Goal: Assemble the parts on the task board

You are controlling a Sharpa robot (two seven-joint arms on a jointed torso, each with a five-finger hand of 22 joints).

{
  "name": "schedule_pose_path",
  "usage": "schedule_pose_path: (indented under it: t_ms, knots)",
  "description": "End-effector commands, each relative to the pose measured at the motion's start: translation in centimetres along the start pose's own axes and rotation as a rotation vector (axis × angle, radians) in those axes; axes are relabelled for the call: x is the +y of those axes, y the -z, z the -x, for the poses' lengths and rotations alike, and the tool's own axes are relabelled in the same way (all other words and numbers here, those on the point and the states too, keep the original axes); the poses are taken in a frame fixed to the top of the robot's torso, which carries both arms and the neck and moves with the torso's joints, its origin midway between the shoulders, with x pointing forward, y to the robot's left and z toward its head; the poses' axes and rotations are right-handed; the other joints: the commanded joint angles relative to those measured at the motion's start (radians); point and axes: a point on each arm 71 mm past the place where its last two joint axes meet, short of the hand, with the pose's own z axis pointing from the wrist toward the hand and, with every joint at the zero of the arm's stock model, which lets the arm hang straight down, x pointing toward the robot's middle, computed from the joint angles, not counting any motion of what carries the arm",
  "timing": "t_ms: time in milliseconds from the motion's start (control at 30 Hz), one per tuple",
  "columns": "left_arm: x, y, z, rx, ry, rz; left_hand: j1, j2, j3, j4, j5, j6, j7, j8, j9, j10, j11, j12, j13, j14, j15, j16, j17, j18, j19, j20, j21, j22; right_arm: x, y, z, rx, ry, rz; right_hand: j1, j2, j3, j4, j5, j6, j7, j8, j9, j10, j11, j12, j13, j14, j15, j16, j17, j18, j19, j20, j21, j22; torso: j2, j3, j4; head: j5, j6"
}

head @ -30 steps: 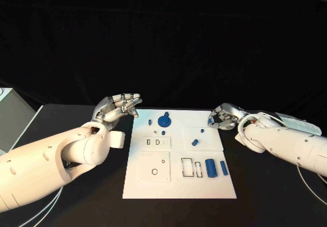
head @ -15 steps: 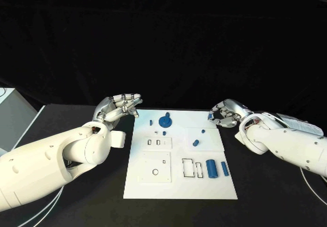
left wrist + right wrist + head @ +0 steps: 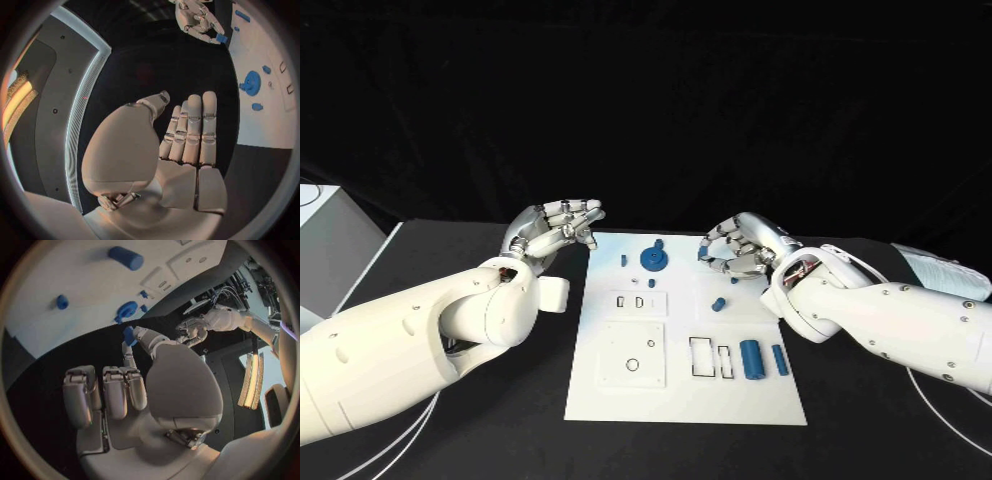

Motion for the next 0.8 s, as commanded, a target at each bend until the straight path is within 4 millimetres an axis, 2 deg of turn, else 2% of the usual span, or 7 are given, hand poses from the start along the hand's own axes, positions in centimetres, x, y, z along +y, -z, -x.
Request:
schedule_pose_path:
  t_ms: [33,233,433,600,800]
  knots:
    - [0.0,-0.1,-0.3,0.016,0.006,-0.003,-0.012,-0.001,-0.002,-0.005,0.002,-0.007,0.002,0.003,0.002,-0.005,0.001,0.005,0.002,-0.005,0.001,0.005,-0.001,0.015,-0.007,0.000,0.005,0.001,1.0,0.0,-1.1,0.023,0.022,-0.017,0.003,0.006,0.000,-0.004,0.005,0.022,-0.025,0.008,0.024,0.103,-0.008,0.002,0.263,0.095,-0.009,0.005,0.208,-0.014,0.105,-0.008,0.005,0.263,-0.001,0.0006,-0.0007,0.002,-0.001]
    - [0.4,-0.3,-0.2,0.011,0.005,0.005,-0.012,-0.001,-0.002,-0.005,0.002,-0.007,0.002,0.003,0.002,-0.005,0.001,0.005,0.002,-0.005,0.001,0.005,-0.001,0.015,-0.007,0.000,0.005,0.001,3.4,-0.1,-3.6,0.079,0.027,-0.006,0.002,0.006,0.001,-0.004,0.004,0.018,-0.024,0.007,0.024,0.103,-0.007,0.002,0.263,0.094,-0.008,0.004,0.205,-0.014,0.105,-0.009,0.005,0.263,-0.005,0.0040,-0.0026,0.002,0.003]
    - [0.9,-0.4,-0.1,0.003,0.004,0.015,-0.012,-0.001,-0.002,-0.005,0.002,-0.007,0.002,0.003,0.002,-0.005,0.001,0.005,0.002,-0.005,0.001,0.005,-0.001,0.015,-0.007,0.000,0.005,0.001,4.5,-0.2,-5.1,0.110,0.051,-0.005,0.000,0.003,0.000,-0.005,0.003,0.015,-0.023,0.007,0.024,0.103,-0.006,0.002,0.263,0.094,-0.008,0.004,0.203,-0.014,0.105,-0.009,0.005,0.263,-0.015,0.0079,-0.0032,0.004,-0.002]
    - [1.3,-0.5,0.1,-0.004,0.003,0.022,-0.013,-0.001,-0.002,-0.005,0.002,-0.007,0.002,0.003,0.002,-0.005,0.001,0.005,0.002,-0.005,0.001,0.005,-0.001,0.015,-0.007,0.000,0.005,0.001,5.0,-0.2,-6.2,0.125,0.070,-0.013,-0.001,0.002,0.000,-0.005,0.003,0.014,-0.023,0.007,0.024,0.103,-0.006,0.002,0.263,0.093,-0.008,0.004,0.202,-0.014,0.105,-0.009,0.005,0.263,-0.022,0.0107,-0.0032,0.006,-0.012]
    - [1.7,-0.7,0.1,-0.007,-0.005,0.029,-0.014,-0.002,-0.003,-0.004,0.002,-0.007,0.002,0.003,0.002,-0.005,0.001,0.005,0.002,-0.005,0.001,0.005,-0.001,0.015,-0.007,0.000,0.006,0.001,5.5,-0.2,-7.9,0.139,0.085,-0.020,-0.002,0.001,-0.001,-0.005,0.003,0.014,-0.023,0.007,0.024,0.103,-0.006,0.002,0.263,0.093,-0.008,0.004,0.202,-0.014,0.105,-0.009,0.005,0.263,-0.032,0.0162,-0.0054,0.012,-0.022]
